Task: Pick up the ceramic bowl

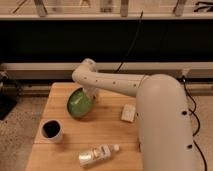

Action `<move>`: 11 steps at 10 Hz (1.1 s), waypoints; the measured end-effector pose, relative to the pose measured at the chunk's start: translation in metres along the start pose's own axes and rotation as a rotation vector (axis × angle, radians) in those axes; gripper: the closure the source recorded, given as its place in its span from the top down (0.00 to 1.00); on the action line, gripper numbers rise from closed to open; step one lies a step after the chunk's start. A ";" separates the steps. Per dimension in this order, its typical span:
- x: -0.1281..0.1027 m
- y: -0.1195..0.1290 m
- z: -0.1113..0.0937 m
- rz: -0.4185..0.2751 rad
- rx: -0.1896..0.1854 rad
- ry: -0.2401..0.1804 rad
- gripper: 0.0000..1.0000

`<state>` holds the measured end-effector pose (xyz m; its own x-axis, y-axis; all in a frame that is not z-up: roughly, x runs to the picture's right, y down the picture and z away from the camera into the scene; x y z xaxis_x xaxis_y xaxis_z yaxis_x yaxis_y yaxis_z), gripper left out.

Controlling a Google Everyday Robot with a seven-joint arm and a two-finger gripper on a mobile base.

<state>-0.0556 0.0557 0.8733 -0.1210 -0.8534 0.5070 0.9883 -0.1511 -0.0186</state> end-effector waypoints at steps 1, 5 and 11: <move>0.000 -0.001 0.000 -0.005 0.001 0.000 0.01; 0.003 0.022 -0.006 -0.003 0.010 0.012 0.01; 0.006 0.037 -0.009 -0.026 0.005 0.019 0.01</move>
<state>-0.0209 0.0400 0.8678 -0.1482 -0.8585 0.4909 0.9853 -0.1710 -0.0016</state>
